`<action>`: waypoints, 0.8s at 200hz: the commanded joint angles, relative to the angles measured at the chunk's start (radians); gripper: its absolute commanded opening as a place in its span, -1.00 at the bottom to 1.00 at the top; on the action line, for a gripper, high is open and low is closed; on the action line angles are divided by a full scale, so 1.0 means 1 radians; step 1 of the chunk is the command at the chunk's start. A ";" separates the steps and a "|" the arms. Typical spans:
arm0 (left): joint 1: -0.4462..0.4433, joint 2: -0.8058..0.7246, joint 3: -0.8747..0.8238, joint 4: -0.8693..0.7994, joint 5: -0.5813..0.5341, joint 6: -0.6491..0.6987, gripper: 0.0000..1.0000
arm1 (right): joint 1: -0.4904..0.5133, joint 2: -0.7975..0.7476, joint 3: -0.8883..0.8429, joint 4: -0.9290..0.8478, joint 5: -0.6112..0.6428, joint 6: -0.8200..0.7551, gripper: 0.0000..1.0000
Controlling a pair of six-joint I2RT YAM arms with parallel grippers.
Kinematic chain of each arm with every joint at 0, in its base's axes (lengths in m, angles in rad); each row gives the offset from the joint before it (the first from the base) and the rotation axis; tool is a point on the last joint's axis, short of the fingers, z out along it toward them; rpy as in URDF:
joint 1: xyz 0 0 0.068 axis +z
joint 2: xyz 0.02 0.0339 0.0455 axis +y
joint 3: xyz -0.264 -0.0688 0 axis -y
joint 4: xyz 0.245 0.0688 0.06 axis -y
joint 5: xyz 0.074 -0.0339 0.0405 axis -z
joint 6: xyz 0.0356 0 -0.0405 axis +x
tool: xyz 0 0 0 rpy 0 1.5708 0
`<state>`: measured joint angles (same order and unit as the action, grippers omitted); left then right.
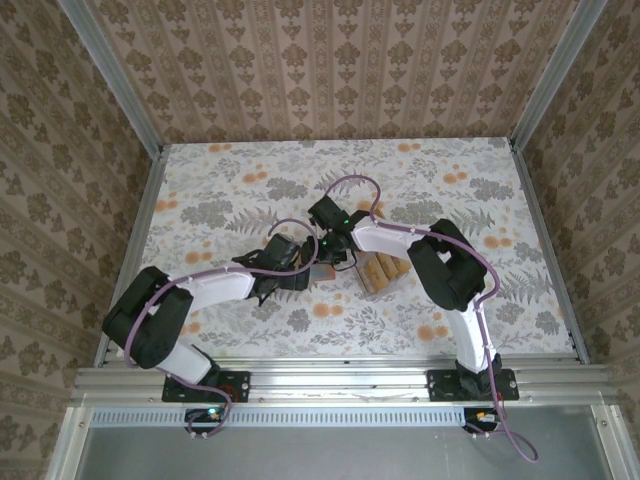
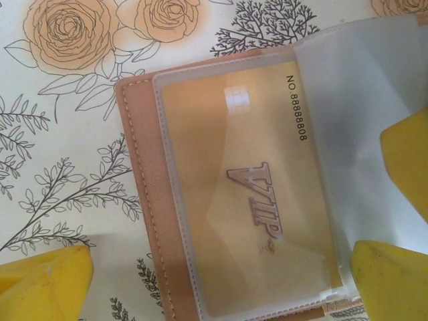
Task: Put the credit cards into the card holder
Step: Flip over the card slot in the card holder.
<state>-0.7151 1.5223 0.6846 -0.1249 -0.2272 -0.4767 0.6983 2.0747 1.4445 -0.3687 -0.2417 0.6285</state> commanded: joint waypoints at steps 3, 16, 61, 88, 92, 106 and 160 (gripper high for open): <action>-0.008 0.016 -0.020 0.003 -0.025 -0.008 1.00 | -0.013 -0.075 -0.011 -0.033 -0.004 0.003 -0.12; -0.009 0.022 -0.022 0.007 -0.025 -0.010 1.00 | -0.019 -0.087 -0.016 -0.032 0.001 0.003 -0.10; -0.007 0.028 -0.028 0.014 -0.021 -0.013 1.00 | -0.024 -0.089 -0.043 -0.020 0.002 0.011 -0.03; -0.008 0.027 -0.031 0.013 -0.021 -0.013 1.00 | -0.024 -0.074 -0.059 -0.001 -0.005 0.020 -0.02; -0.007 0.025 -0.031 0.013 -0.021 -0.013 1.00 | -0.024 -0.071 -0.061 0.002 -0.009 0.022 -0.02; -0.008 0.022 -0.032 0.012 -0.021 -0.013 1.00 | -0.023 -0.061 -0.059 0.013 -0.029 0.027 -0.02; -0.008 -0.070 -0.013 -0.030 -0.018 0.001 1.00 | -0.019 -0.014 -0.027 0.065 -0.148 0.062 -0.02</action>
<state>-0.7151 1.5234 0.6743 -0.1062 -0.2333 -0.4786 0.6765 2.0258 1.3941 -0.3283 -0.3138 0.6594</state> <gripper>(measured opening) 0.999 0.490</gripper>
